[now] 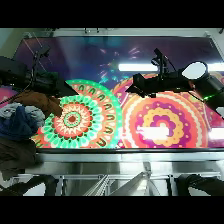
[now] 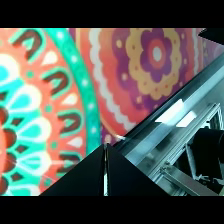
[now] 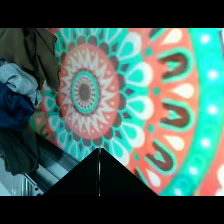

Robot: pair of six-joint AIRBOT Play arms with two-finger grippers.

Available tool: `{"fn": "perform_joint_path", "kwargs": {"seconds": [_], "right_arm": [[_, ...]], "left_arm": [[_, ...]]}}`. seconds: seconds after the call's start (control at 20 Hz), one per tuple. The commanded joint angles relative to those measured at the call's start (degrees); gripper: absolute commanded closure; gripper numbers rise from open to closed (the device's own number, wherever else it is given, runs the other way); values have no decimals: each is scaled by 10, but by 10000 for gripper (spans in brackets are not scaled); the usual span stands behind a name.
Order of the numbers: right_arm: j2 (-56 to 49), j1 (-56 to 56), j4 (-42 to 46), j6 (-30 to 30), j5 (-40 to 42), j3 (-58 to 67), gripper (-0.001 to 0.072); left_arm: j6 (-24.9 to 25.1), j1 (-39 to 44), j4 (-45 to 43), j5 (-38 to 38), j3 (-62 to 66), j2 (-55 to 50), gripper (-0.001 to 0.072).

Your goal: Fold the shirts.

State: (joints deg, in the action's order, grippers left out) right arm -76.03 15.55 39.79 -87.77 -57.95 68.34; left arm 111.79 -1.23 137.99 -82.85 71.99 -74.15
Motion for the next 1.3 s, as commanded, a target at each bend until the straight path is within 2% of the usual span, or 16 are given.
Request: {"fn": "perform_joint_path", "kwargs": {"seconds": [0.0, 0.35, 0.5, 0.55, 0.7, 0.8, 0.9, 0.95, 1.0, 1.1, 1.15, 1.25], "right_arm": [[-1, 0, -2, 1, 1, 0, 693], [-28, 1, -18, 1, 0, 0, 693], [-46, 1, -61, 1, 7, 0, 693], [-50, 1, -70, 2, 7, 0, 692], [-49, -4, -96, 85, 5, 1, 693], [-36, -26, -96, 117, -31, 1, 693], [-11, -69, -72, 139, -89, 1, 693], [4, -95, -31, 135, -104, 1, 694], [22, -125, 42, 106, -113, 0, 694], [64, -178, 203, 28, -119, -12, 694], [87, -207, 272, -5, -123, -24, 694], [125, -264, 328, -46, -134, -57, 693]], "left_arm": [[0, 0, 0, -1, 0, -1, 685], [0, 0, -1, 2, 0, -21, 685], [0, 0, 0, 5, 0, -25, 685], [0, 0, 1, 32, 0, -25, 685], [-9, 10, 34, 121, 4, -24, 686], [-8, -2, -8, 155, 43, -25, 696], [-9, -42, -127, 167, 101, -25, 692], [-9, -72, -189, 170, 127, -25, 646], [-18, -104, -226, 176, 144, -26, 466], [-52, -190, -242, 205, 167, -39, -13], [-58, -236, -242, 215, 179, -54, -13], [-90, -316, -236, 209, 214, -108, -13]]}}
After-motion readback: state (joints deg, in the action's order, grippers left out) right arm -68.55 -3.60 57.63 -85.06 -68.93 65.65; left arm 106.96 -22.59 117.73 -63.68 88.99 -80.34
